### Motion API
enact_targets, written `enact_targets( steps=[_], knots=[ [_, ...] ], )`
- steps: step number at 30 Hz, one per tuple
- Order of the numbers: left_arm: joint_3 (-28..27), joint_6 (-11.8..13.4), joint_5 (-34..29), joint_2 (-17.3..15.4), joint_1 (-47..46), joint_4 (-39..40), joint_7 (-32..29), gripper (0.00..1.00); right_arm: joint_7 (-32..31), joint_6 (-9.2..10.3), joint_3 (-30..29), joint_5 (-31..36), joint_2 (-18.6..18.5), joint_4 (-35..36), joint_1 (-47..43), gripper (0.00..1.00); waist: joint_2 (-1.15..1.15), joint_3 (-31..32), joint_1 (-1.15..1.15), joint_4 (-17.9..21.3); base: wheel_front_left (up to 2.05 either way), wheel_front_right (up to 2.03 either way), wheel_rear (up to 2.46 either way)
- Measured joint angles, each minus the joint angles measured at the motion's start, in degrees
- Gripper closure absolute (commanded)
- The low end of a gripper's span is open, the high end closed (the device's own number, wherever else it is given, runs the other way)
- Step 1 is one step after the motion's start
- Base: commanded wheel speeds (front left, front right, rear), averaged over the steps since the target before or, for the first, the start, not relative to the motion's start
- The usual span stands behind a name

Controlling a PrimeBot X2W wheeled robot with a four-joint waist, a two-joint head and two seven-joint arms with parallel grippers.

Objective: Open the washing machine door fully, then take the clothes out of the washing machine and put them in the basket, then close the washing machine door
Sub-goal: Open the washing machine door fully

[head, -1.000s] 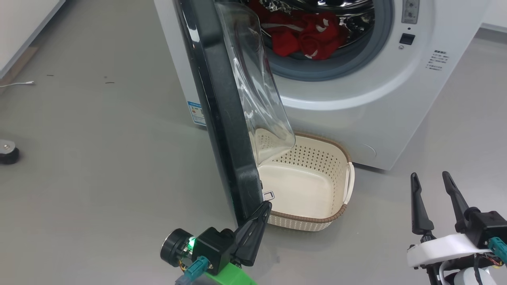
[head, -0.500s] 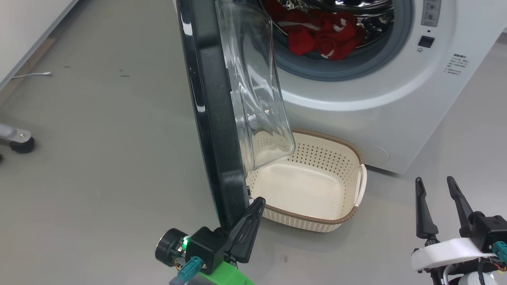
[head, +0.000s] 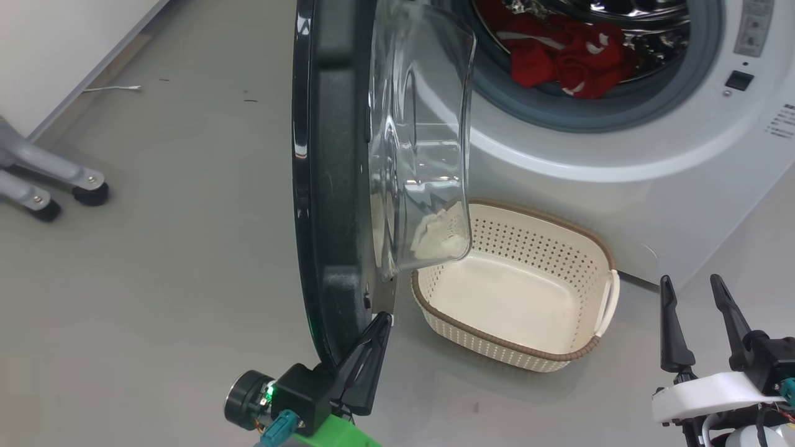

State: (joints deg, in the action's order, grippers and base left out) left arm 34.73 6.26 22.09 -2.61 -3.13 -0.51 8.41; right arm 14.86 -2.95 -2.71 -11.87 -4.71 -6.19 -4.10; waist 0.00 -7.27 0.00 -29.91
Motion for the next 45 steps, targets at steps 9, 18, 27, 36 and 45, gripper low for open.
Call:
enact_targets(
  steps=[9, 18, 27, 36, 45],
  knots=[
    [-4.0, 0.4, -0.5, 0.0, 1.1, -1.0, 1.3, 1.0, 0.0, -0.52, 0.8, 1.0, 0.0, 0.0, 0.0, 0.0, 0.0, -0.2, 0.0, -1.6, 0.0, 0.0, 0.0],
    [-12.1, 0.5, -2.3, -0.3, 1.8, -2.8, 2.4, 1.0, 0.0, -1.02, 1.5, 1.5, 0.1, -0.1, 0.2, 0.0, 0.0, 0.0, 0.0, -0.1, 0.0, 0.0, 0.0],
    [-20.4, 0.5, -3.1, -0.3, 2.0, -4.6, 3.3, 1.0, 0.0, -1.03, 1.6, 1.5, 0.4, -0.3, 0.3, 0.0, 0.0, 0.4, 0.0, 2.8, 0.0, 0.0, 0.0],
    [-28.2, 0.5, -3.0, -0.2, 1.7, -6.7, 4.1, 1.0, 0.0, -1.12, 1.5, 1.5, 0.6, -0.6, 0.4, 0.0, 0.0, 0.3, 0.0, 5.5, 0.0, 0.0, 0.0],
    [-35.1, 0.5, -2.7, 0.1, -0.6, -9.4, 4.7, 1.0, 0.0, -1.21, 1.1, 1.5, 0.6, -0.4, 0.6, 0.0, 0.0, -1.2, 0.0, 7.1, 0.0, 0.0, 0.0]
  ],
)
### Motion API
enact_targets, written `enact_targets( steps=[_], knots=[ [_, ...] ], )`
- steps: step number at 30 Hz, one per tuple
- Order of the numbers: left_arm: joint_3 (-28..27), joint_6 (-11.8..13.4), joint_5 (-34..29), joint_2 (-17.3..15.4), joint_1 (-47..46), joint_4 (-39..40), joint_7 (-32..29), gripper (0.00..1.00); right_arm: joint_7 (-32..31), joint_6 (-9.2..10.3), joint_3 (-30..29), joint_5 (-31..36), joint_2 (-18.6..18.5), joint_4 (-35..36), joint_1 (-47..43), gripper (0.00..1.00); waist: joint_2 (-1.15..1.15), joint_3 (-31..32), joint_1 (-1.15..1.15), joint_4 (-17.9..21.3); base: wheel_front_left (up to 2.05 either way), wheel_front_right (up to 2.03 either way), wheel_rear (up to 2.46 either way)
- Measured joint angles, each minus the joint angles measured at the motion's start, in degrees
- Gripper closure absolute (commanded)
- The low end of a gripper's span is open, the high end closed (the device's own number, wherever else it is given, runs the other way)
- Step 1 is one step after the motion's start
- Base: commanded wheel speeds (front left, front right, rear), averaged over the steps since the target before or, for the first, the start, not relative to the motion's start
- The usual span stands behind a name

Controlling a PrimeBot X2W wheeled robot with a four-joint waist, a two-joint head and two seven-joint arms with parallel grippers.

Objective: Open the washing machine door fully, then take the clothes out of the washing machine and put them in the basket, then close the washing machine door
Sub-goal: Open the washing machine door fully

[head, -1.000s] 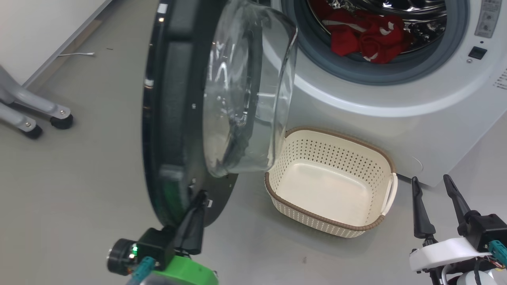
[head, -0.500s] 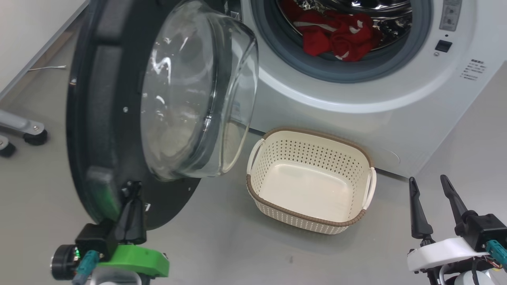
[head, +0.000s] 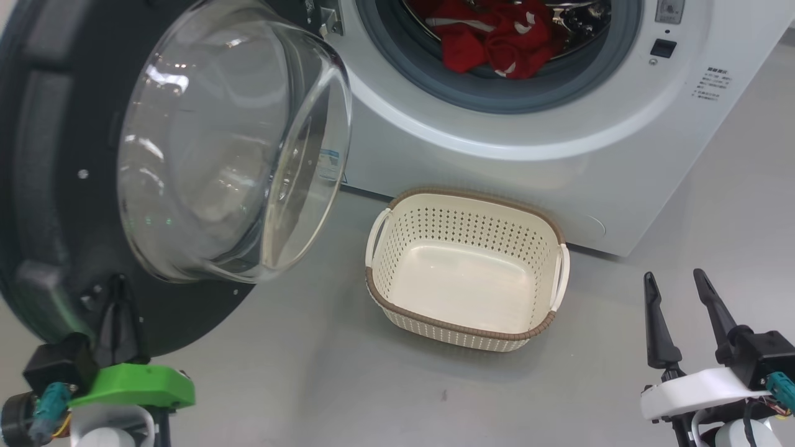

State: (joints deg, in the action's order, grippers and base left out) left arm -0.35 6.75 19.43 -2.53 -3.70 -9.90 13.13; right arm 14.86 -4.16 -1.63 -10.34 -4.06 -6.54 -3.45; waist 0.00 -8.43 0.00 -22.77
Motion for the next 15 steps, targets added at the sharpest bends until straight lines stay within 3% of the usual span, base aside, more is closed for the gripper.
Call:
enact_targets(
  steps=[15],
  knots=[
    [-9.1, 0.0, 0.8, 0.0, -6.0, -6.4, 0.6, 1.0, 0.0, -0.32, -1.5, 0.0, -1.3, 0.8, 2.0, 0.0, 0.0, -3.3, 0.0, 1.9, 0.0, 0.0, 0.0]
  ],
)
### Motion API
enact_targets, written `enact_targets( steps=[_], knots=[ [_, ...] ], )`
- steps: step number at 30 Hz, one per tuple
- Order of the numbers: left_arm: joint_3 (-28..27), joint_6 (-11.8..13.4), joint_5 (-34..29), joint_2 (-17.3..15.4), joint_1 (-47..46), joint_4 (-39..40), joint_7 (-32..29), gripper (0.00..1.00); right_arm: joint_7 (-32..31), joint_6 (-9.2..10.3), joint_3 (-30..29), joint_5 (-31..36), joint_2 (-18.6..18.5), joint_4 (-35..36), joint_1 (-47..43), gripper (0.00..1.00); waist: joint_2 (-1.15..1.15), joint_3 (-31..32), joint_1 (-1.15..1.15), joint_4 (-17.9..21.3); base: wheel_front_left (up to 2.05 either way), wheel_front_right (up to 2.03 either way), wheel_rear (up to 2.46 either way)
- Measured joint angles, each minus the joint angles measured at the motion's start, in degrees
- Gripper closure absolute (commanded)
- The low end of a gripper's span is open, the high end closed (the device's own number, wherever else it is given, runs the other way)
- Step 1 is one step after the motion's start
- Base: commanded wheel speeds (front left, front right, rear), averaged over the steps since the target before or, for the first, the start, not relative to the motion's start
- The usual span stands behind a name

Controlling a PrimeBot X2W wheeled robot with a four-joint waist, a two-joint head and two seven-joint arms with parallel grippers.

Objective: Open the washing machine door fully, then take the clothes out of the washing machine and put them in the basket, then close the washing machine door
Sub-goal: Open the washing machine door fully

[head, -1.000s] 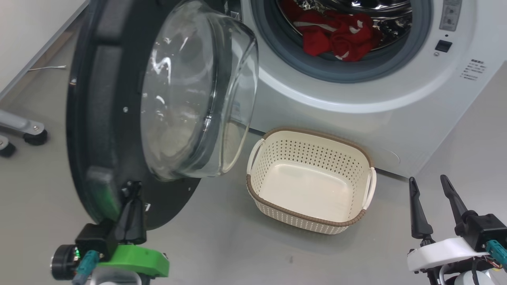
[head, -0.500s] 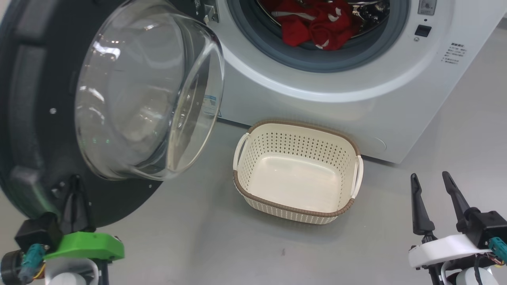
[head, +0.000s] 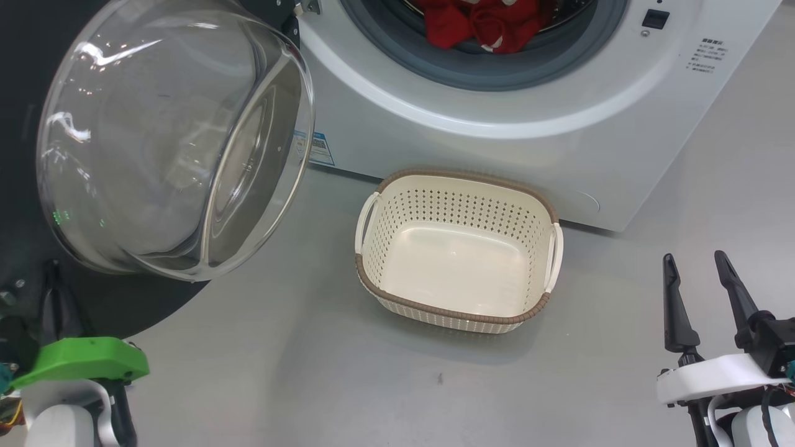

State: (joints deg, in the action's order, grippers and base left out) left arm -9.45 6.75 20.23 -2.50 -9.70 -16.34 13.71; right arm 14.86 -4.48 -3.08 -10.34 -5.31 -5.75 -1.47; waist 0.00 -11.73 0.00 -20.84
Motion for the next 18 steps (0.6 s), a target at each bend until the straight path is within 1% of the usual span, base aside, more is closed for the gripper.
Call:
enact_targets(
  steps=[7, 14, 18],
  knots=[
    [-2.2, 0.0, 0.4, -0.9, -2.6, -2.6, 0.1, 1.0, 0.0, -0.18, -0.3, 0.0, -0.2, 0.2, 0.2, 0.0, 0.0, -1.1, 0.0, 0.5, 0.0, 0.0, 0.0],
    [-5.8, 0.0, 0.5, -2.4, -5.4, -4.9, 0.2, 1.0, 0.0, -0.51, -0.4, 0.0, -0.4, 0.3, 1.3, 0.0, 0.0, -2.2, 0.0, 1.3, 0.0, 0.0, 0.0],
    [-6.1, 0.0, 0.9, -2.6, -6.4, -6.0, 0.5, 1.0, 0.0, -0.51, -1.0, 0.0, -0.6, 0.3, 1.3, 0.0, 0.0, -2.5, 0.0, 1.5, 0.0, 0.0, 0.0]
  ],
)
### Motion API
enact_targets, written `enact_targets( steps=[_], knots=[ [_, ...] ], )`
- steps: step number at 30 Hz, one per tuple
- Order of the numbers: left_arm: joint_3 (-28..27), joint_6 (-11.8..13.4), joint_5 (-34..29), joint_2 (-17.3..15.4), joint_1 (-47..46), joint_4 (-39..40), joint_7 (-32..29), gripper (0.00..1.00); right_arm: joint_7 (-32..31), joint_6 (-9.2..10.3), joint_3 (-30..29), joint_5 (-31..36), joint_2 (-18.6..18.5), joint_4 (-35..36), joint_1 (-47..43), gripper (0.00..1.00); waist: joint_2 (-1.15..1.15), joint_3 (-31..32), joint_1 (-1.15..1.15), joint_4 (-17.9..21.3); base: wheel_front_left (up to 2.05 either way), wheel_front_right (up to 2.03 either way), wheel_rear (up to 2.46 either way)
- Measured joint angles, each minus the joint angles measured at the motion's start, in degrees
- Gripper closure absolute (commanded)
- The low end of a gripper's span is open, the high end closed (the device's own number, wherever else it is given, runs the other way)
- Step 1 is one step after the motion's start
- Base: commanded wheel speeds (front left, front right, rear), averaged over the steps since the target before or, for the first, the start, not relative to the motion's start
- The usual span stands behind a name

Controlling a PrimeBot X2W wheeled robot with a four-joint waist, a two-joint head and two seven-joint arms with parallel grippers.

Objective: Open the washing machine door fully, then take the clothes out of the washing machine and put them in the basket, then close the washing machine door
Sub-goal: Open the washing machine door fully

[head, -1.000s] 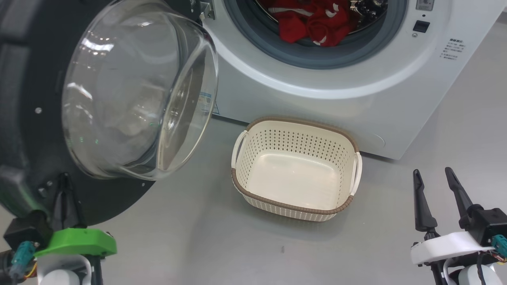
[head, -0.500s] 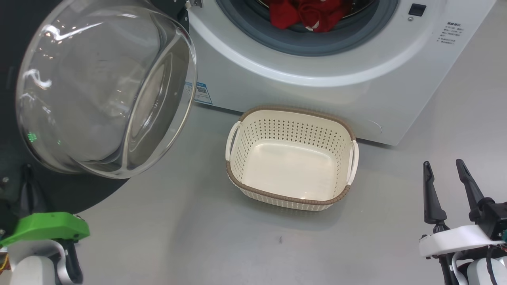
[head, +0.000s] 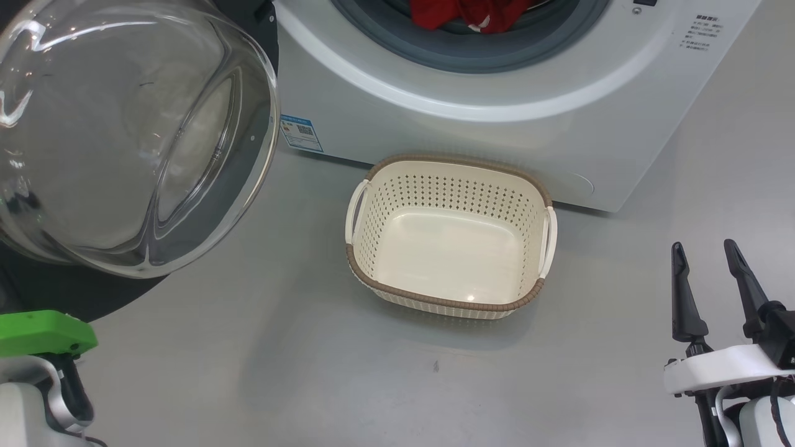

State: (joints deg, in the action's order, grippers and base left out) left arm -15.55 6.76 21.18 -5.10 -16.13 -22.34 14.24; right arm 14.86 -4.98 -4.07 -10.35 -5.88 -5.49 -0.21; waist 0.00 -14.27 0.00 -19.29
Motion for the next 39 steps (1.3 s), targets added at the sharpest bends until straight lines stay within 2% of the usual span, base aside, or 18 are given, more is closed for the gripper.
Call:
enact_targets(
  steps=[10, 18, 25, 39],
  knots=[
    [0.8, 0.0, -0.2, 1.0, -0.2, 0.0, 0.0, 1.0, 0.0, -0.26, -0.1, 0.0, 0.0, -0.2, 0.1, 0.0, 0.0, 0.3, 0.0, 0.2, 0.0, 0.0, 0.0],
    [3.8, -0.5, -3.3, 2.6, 2.7, 5.8, 0.2, 1.0, 0.0, -0.49, 0.3, 0.0, 0.2, -1.0, 0.1, 0.0, 0.0, 1.6, 0.0, 0.2, 0.0, 0.0, 0.0],
    [8.3, -2.0, -6.8, 2.9, 7.8, 9.5, 0.2, 1.0, 0.0, -0.52, 1.3, 0.1, 0.5, -2.3, 0.1, 0.0, 0.0, 3.3, 0.0, 0.7, 0.0, 0.0, 0.0],
    [17.7, -4.2, -7.8, 3.2, 14.3, 13.8, 0.2, 1.0, 0.0, -0.93, 2.7, 0.3, 1.6, -2.9, -0.1, 0.0, 0.0, 5.8, 0.0, 3.1, 0.0, 0.0, 0.0]
  ],
)
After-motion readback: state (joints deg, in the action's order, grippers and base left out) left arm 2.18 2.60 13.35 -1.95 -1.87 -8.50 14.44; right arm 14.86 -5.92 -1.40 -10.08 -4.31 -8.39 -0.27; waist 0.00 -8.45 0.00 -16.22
